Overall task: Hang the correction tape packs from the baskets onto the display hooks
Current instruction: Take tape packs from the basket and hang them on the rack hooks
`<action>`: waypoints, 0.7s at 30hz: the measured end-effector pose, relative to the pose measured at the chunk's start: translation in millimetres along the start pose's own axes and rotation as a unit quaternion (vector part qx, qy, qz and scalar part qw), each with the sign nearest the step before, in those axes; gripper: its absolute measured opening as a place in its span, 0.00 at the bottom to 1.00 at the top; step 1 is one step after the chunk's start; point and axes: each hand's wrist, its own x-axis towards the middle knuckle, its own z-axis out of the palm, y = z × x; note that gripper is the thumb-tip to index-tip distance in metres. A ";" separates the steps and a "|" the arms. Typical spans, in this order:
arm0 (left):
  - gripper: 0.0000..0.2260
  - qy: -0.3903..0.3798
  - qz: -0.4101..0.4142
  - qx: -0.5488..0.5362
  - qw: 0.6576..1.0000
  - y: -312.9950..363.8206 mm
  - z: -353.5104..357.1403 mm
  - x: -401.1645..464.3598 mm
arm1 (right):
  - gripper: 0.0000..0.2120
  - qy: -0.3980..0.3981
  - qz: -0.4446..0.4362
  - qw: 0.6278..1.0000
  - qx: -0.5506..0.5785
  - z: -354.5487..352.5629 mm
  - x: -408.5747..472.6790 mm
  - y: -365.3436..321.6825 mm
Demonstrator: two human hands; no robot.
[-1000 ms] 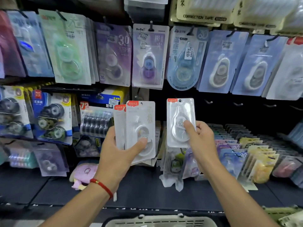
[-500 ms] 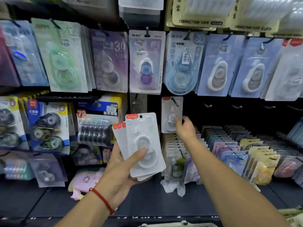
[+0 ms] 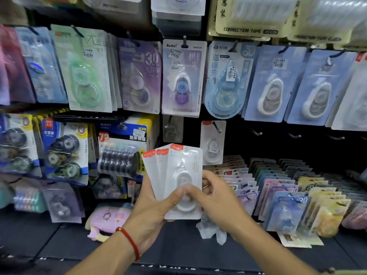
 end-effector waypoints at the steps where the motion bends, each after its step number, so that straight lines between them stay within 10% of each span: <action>1: 0.44 -0.005 0.000 -0.004 1.000 -0.1 0.9 -0.5 | 0.13 -0.003 0.015 0.999 0.035 -0.3 -0.4 1.6; 6: 0.26 0.005 0.010 -0.009 1.000 -0.8 -4.6 -0.5 | 0.15 0.021 -0.004 0.994 0.103 -9.5 -0.6 1.6; 21: 0.28 0.100 0.073 0.127 0.984 3.7 -13.8 2.1 | 0.18 0.141 -0.019 0.976 0.165 -55.0 36.0 24.6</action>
